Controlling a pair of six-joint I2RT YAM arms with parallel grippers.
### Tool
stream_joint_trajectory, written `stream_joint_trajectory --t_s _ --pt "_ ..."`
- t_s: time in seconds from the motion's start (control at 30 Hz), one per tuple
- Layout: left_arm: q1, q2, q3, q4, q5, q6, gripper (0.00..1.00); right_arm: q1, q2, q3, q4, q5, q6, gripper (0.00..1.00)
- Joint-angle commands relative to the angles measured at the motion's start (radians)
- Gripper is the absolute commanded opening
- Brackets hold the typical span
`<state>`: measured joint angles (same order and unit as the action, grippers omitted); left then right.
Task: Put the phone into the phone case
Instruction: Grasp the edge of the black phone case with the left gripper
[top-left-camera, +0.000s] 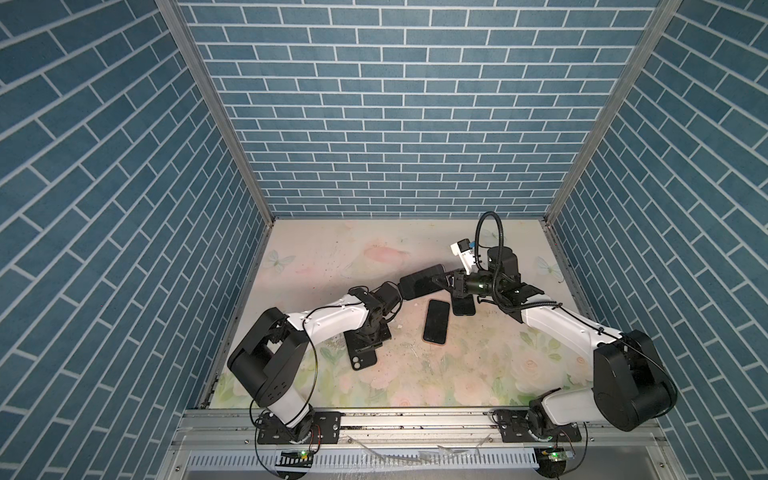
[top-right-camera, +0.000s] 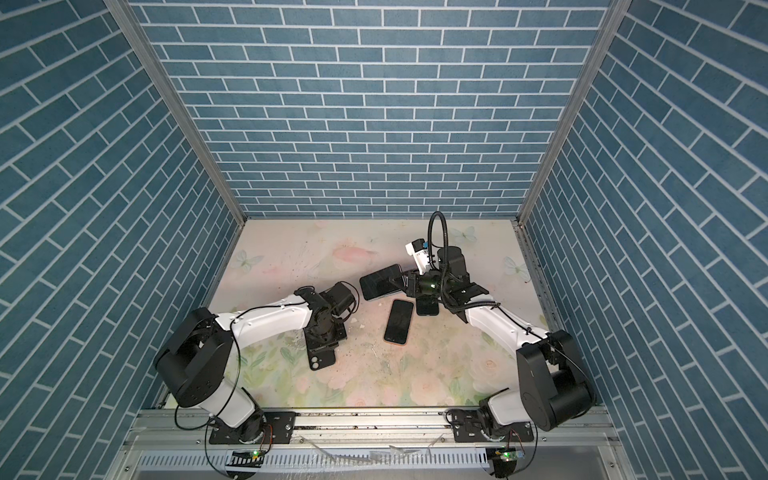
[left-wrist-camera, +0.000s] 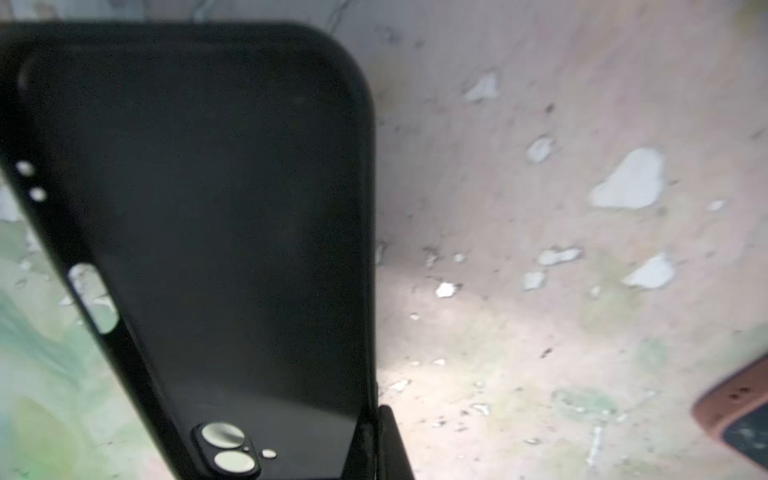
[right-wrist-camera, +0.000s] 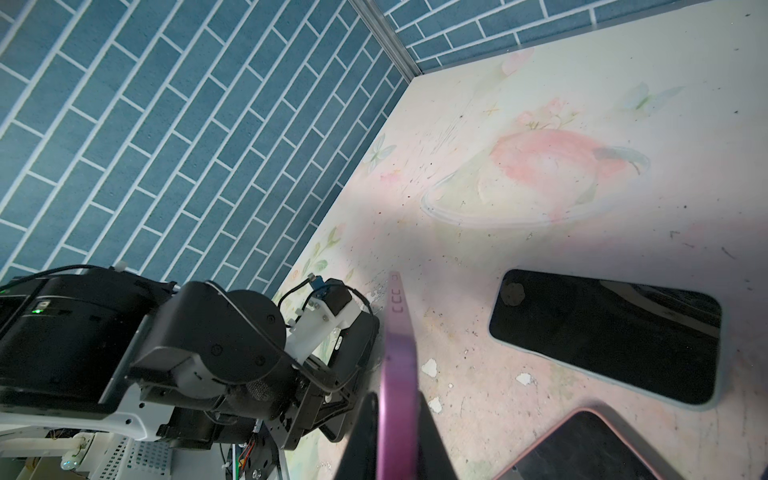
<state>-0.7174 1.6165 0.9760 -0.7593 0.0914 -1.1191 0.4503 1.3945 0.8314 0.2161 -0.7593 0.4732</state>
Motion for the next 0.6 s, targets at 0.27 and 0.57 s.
stream_joint_trajectory --t_s 0.27,0.57 --pt "0.038 0.032 0.060 0.077 0.143 -0.523 0.00 -0.037 -0.147 -0.056 -0.014 0.034 -0.030 0.00" --pt "0.057 0.083 0.006 0.300 0.180 -0.763 0.00 -0.044 -0.181 -0.080 -0.033 0.045 -0.031 0.00"
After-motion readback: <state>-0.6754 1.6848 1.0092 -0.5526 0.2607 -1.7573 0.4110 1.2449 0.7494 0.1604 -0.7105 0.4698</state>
